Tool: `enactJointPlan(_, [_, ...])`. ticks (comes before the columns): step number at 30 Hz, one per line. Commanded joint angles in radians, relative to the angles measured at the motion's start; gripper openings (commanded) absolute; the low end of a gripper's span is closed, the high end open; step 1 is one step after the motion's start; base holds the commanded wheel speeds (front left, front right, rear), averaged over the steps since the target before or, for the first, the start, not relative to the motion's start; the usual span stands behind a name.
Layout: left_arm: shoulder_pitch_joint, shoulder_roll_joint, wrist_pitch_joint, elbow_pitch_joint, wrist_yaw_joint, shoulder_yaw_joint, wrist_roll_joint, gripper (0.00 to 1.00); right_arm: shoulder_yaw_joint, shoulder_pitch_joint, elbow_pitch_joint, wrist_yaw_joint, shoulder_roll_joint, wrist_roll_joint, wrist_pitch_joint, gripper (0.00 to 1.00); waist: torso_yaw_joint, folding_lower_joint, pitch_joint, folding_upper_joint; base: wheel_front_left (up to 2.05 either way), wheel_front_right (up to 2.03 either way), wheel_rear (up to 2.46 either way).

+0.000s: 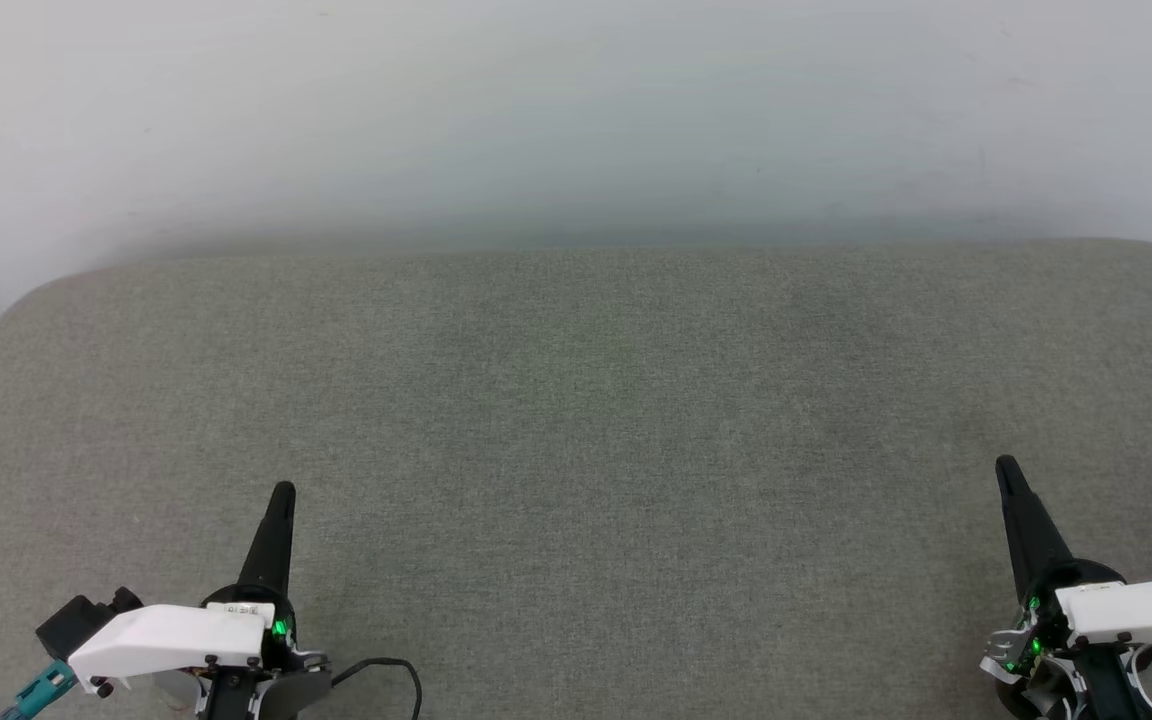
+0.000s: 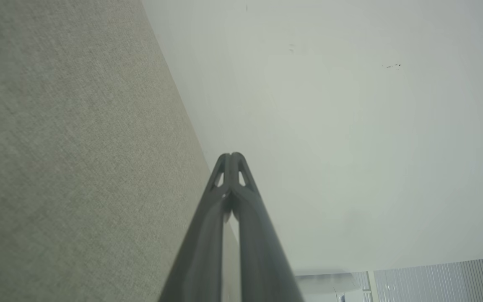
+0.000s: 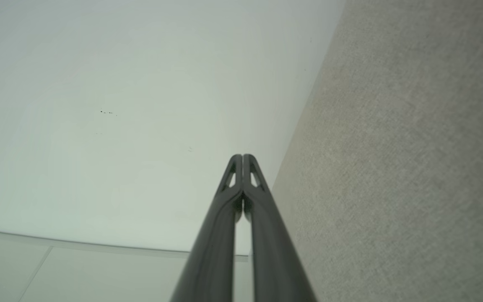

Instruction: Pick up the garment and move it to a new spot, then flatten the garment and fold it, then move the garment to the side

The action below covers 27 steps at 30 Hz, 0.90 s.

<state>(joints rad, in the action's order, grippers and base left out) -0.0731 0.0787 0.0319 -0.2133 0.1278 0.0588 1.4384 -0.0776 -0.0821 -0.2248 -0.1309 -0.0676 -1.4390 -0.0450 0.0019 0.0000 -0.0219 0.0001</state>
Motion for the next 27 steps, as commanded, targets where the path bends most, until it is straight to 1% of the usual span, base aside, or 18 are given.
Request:
enactJointPlan(1, [-0.021,0.000,0.003,0.000,0.003,0.003,0.017,0.00,-0.002,-0.016,0.001,0.000,-0.003,-0.016,-0.003,0.00,0.000,0.0000,0.001,-0.0001,0.00,0.00,0.00])
enactJointPlan(27, [-0.037,-0.006,0.058,-0.033,0.004,0.024,0.204,0.00,-0.017,-0.030,-0.021,0.000,0.002,-0.193,-0.055,0.00,-0.002,0.0000,0.018,-0.0001,0.00,0.00,0.00])
